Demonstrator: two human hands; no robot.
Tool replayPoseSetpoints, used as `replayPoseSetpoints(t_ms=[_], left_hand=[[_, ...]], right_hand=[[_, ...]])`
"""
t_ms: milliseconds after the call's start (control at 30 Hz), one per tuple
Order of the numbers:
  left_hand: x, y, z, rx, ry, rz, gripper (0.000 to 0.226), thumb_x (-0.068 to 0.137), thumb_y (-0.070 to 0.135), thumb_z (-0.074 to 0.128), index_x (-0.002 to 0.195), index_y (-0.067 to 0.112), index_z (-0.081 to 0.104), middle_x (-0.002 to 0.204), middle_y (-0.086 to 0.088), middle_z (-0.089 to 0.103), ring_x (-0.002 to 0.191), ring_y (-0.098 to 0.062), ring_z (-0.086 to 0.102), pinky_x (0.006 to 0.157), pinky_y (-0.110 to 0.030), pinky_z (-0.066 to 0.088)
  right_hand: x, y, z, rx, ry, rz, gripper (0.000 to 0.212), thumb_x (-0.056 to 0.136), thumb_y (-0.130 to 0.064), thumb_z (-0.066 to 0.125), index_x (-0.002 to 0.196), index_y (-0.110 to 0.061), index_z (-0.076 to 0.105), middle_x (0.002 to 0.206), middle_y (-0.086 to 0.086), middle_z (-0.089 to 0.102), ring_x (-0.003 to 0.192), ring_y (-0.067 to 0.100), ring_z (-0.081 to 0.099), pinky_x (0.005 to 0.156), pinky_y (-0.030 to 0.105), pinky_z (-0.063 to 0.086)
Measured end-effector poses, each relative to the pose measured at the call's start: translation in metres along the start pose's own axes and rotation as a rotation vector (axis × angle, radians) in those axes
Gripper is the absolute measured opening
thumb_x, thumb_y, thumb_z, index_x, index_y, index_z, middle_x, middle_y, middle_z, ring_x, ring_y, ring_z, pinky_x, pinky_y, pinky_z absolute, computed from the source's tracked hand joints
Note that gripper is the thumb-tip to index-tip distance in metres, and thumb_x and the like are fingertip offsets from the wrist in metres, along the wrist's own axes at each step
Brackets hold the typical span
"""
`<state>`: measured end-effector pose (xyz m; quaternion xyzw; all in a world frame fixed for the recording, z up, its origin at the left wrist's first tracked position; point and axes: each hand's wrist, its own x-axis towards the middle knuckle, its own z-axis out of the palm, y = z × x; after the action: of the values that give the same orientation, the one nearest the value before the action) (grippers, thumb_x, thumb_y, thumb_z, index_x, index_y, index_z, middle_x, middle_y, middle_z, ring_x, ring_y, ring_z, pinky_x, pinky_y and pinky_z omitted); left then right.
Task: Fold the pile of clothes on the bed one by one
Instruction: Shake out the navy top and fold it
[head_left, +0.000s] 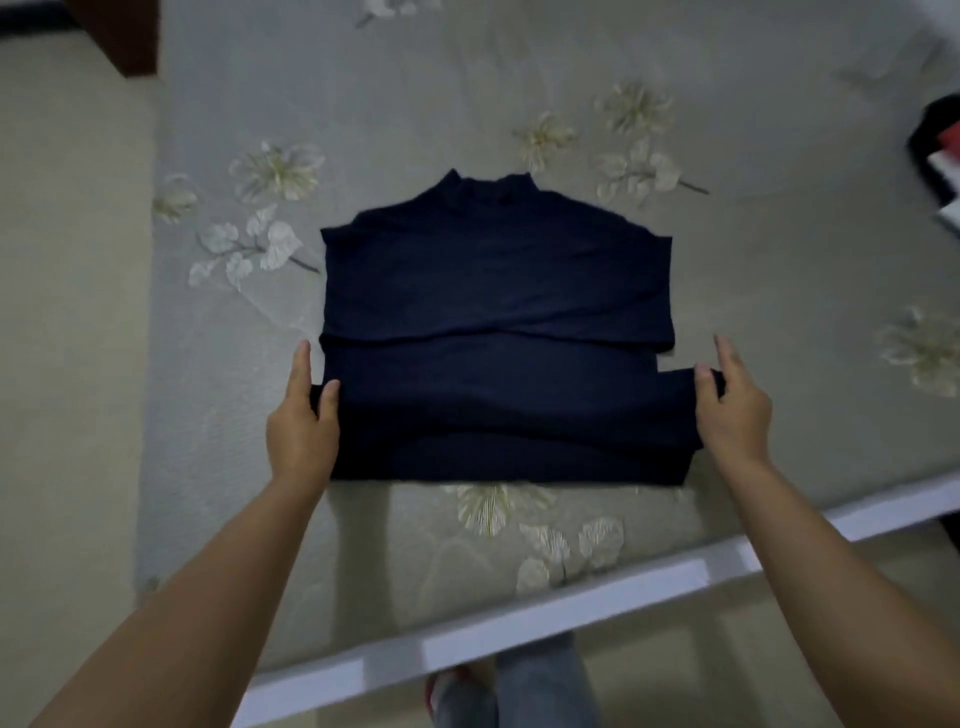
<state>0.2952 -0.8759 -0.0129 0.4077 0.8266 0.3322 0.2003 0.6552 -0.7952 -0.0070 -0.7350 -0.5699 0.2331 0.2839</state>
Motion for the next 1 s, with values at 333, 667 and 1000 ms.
replayPoseSetpoints(t_ms=[333,667,1000], left_hand=[[0.151,0.062,0.054,-0.353,0.036,-0.291,0.056,0.094,0.023,0.049,0.144,0.025,0.024,0.143,-0.013,0.037,0.126,-0.022,0.043,0.102,-0.032,0.037],[0.283,0.112,0.113,-1.216,0.159,-0.672,0.06,0.098,0.036,0.034,0.147,0.025,0.001,0.153,-0.01,0.016,0.135,-0.021,0.031,0.108,-0.035,0.028],[0.186,0.081,0.182,0.484,-0.374,0.436,0.061,0.089,0.045,0.032,0.138,0.008,0.037,0.146,-0.02,0.03,0.138,-0.035,0.014,0.108,-0.055,0.011]], right_hand=[[0.159,-0.022,0.046,0.336,-0.038,0.283,0.045,0.095,-0.016,0.047,0.138,-0.014,0.038,0.138,0.01,0.044,0.124,0.022,0.044,0.105,0.034,0.036],[0.295,-0.067,0.118,0.906,0.017,0.648,0.056,0.098,-0.018,0.034,0.147,-0.018,0.008,0.102,-0.008,0.048,0.09,0.007,0.049,0.095,0.027,0.036],[0.143,0.002,0.091,-0.112,-0.126,0.26,0.061,0.09,-0.026,0.052,0.14,-0.002,0.028,0.137,0.022,0.04,0.124,0.034,0.039,0.105,0.043,0.032]])
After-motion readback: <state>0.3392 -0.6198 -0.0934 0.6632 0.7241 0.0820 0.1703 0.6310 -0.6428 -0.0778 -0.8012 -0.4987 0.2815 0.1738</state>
